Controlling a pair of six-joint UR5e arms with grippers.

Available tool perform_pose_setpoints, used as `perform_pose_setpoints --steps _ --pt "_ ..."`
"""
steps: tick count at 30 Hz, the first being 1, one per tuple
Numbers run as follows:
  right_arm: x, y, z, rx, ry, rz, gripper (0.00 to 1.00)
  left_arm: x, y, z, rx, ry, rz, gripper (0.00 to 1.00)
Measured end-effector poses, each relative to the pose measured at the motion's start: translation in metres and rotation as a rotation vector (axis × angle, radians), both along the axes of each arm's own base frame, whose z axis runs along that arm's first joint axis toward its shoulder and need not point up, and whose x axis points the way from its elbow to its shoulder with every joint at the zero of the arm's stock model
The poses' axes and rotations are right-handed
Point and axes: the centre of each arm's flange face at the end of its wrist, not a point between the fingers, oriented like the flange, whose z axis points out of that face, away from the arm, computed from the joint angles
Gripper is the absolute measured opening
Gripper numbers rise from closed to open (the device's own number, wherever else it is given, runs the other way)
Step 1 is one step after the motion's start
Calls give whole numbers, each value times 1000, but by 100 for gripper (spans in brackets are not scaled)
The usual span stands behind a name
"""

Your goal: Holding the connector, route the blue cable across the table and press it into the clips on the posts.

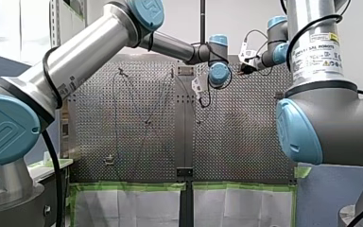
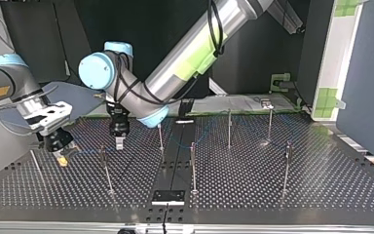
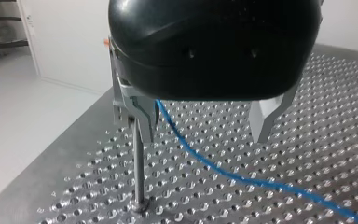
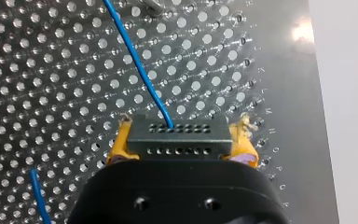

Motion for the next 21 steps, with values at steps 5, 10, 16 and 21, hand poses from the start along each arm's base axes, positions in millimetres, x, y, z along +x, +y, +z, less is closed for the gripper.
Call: perform_pose_setpoints --steps 5,10,16,21 --pt "0 0 0 0 0 1 0 -16 1 13 -7 -9 -35 100" --pt "1 0 0 -1 1 2 0 -29 1 28 -32 -38 -71 100" --pt "2 1 0 -1 2 3 0 -41 8 45 -43 -69 -81 100" --pt "4 2 0 0 4 9 0 -55 22 53 3 -54 -63 100"
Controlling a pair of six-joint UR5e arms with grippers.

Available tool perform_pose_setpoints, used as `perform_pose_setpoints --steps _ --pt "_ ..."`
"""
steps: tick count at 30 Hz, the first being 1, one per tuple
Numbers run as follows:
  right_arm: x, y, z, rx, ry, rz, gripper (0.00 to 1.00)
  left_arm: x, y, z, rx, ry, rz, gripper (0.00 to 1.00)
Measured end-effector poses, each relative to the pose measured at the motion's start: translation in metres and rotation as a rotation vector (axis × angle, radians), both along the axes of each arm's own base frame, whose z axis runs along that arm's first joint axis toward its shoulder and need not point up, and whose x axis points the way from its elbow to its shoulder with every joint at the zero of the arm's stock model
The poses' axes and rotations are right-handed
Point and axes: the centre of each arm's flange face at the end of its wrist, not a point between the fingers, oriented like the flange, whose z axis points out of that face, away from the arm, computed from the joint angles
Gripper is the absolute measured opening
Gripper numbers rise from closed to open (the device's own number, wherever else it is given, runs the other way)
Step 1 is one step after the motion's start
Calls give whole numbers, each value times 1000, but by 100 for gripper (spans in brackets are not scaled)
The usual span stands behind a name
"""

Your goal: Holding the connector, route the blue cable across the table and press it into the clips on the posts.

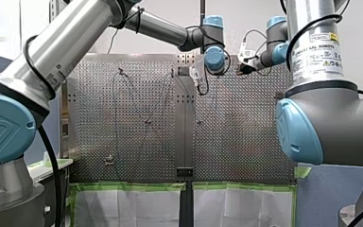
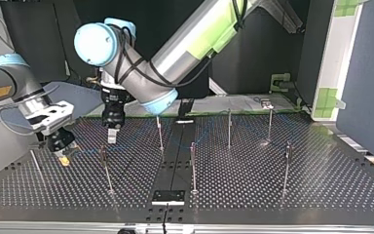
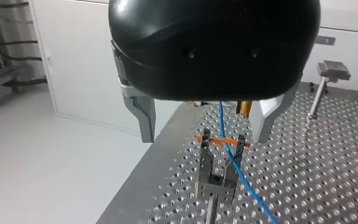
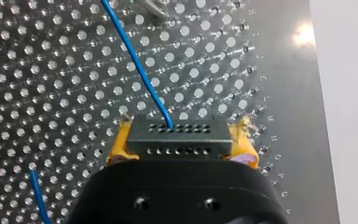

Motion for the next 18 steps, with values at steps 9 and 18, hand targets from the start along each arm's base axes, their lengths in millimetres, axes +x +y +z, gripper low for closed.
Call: perform_pose_setpoints --steps 9,18 --pt "4 3 0 2 1 7 0 -17 27 16 23 7 41 100" --pt "5 3 0 1 2 7 0 -37 40 37 -58 -39 23 100"
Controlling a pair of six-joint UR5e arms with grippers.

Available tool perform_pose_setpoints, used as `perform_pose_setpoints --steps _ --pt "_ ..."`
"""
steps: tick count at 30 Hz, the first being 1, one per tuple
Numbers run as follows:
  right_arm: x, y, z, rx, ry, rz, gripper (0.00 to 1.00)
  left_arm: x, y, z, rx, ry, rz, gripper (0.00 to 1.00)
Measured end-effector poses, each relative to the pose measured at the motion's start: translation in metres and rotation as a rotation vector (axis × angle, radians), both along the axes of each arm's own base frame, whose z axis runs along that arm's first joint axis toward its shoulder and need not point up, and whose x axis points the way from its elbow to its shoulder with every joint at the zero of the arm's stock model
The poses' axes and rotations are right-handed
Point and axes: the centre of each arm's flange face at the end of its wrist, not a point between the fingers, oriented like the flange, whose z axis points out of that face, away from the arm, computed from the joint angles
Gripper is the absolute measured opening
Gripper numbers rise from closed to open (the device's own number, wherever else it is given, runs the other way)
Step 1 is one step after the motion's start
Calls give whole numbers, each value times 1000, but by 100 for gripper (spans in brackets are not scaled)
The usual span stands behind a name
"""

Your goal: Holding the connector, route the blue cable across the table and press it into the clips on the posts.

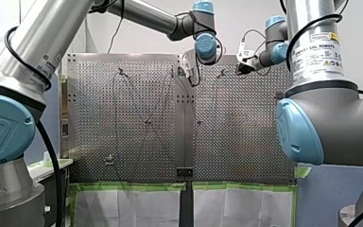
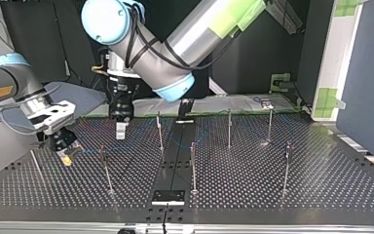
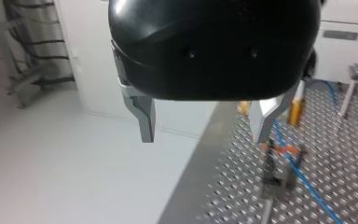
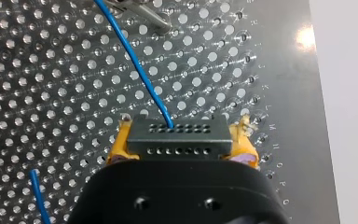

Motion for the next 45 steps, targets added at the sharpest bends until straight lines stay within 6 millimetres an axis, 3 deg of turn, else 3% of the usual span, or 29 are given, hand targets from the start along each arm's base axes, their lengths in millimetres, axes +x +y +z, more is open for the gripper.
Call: perform_pose_setpoints --steps 25,45 --pt "5 2 -1 -4 7 7 0 -42 51 47 -302 -117 -50 100" --pt "2 1 -1 -4 8 2 0 -52 59 -18 -322 -120 -38 100"
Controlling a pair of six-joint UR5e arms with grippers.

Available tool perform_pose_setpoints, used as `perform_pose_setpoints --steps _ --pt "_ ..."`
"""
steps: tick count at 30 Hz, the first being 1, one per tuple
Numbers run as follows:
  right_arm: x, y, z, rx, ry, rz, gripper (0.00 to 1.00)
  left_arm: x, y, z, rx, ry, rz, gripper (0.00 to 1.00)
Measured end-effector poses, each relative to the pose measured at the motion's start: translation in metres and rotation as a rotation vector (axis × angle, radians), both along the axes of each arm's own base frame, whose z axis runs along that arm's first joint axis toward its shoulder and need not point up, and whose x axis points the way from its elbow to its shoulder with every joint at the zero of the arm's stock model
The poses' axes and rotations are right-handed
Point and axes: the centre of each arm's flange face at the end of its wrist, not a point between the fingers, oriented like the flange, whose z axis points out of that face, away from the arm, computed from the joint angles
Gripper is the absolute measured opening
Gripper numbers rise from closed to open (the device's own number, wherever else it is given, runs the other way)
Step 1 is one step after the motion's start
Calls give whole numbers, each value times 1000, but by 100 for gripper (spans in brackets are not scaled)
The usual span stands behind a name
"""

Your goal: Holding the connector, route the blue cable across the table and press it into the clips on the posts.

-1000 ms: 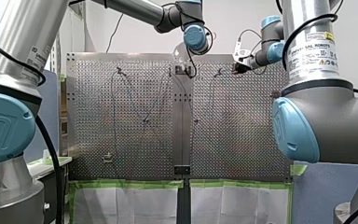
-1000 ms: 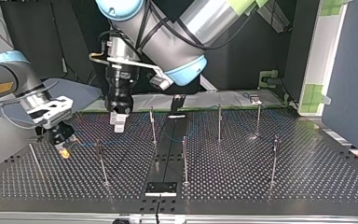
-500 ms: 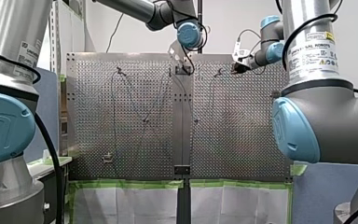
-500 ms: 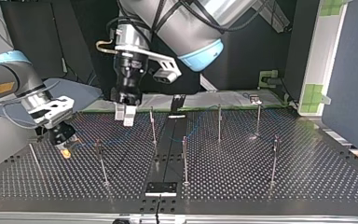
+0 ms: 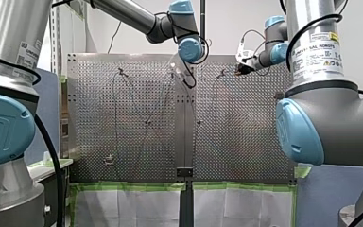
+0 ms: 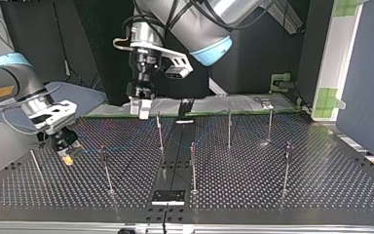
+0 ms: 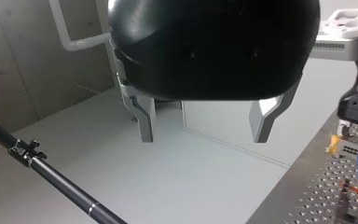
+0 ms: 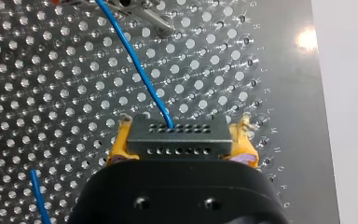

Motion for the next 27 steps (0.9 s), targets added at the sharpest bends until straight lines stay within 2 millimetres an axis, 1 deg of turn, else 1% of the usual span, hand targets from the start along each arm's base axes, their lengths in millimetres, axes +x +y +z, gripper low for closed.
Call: perform_pose_setpoints --steps 18,24,27 --pt "-2 -1 -1 0 1 -3 0 -14 11 -58 5 0 0 100" --pt "-2 -1 -1 1 1 -3 0 -13 19 -77 -8 -4 -18 100" --pt "-2 -1 -1 1 2 -3 0 -10 26 -87 -32 0 -12 100"
